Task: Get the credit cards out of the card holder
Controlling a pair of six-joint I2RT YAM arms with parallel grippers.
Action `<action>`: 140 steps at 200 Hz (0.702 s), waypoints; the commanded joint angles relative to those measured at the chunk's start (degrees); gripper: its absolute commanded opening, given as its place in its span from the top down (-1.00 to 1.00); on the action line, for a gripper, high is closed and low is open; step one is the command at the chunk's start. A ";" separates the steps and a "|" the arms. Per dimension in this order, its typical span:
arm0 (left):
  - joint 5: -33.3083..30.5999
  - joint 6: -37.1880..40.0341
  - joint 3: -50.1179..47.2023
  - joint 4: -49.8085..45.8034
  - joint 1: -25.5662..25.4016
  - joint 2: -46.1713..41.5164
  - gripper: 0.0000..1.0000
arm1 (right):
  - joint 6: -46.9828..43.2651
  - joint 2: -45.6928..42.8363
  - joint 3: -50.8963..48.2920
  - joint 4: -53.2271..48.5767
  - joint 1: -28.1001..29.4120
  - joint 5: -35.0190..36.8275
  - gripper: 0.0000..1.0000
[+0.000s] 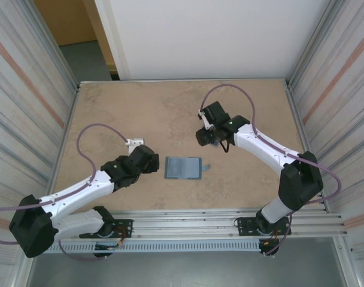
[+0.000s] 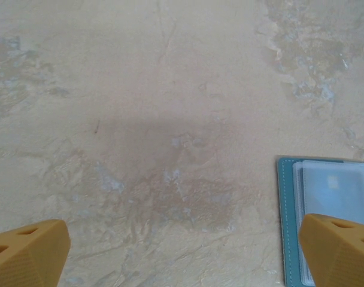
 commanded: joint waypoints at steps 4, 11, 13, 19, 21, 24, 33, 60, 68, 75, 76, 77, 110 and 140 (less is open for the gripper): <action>-3.04 -2.53 -2.03 -0.41 0.98 -2.48 -0.98 | 10.38 -1.92 -1.95 0.38 3.51 2.54 -0.29; -3.16 -2.92 -2.50 -0.17 1.03 -2.93 -0.97 | 11.92 -1.83 -2.29 0.38 4.54 3.28 -0.31; -3.17 -3.05 -2.64 -0.09 1.16 -3.16 -0.97 | 12.28 -1.78 -2.41 0.44 4.94 3.34 -0.32; -3.13 -3.15 -2.99 0.20 1.27 -3.62 -0.97 | 13.46 -1.68 -2.85 0.76 5.79 3.47 -0.34; -3.16 -3.20 -3.20 0.29 1.35 -3.77 -0.97 | 13.81 -1.63 -3.03 0.80 6.10 3.50 -0.35; -3.11 -3.26 -3.37 0.44 1.32 -4.01 -0.97 | 14.31 -1.53 -3.15 1.01 6.55 3.61 -0.36; -3.15 -3.29 -4.02 0.66 1.38 -4.68 -0.97 | 15.56 -1.23 -3.61 1.41 7.90 4.06 -0.42; -4.45 -4.63 -5.54 0.17 1.38 -7.03 -0.98 | 19.37 0.85 -3.96 2.47 12.12 4.94 -0.57; -5.17 -5.30 -6.15 0.02 1.47 -7.83 -0.98 | 20.33 1.84 -3.80 2.77 13.29 4.77 -0.57; -5.81 -6.00 -6.82 -0.12 1.49 -8.74 -0.97 | 21.26 2.84 -3.56 2.90 14.31 4.77 -0.57; -5.85 -6.16 -6.92 -0.12 1.48 -8.86 -0.98 | 21.38 2.97 -3.53 2.92 14.51 4.77 -0.57; -5.96 -6.24 -7.02 -0.12 1.47 -8.97 -0.97 | 21.49 3.08 -3.52 2.96 14.65 4.77 -0.57; -6.65 -8.71 -10.62 0.76 2.64 -13.93 -0.97 | 24.77 8.23 -1.31 2.62 19.07 4.42 -0.47; -5.59 -9.56 -13.18 0.86 4.62 -18.26 -0.98 | 26.33 12.82 1.03 2.30 21.70 4.01 -0.29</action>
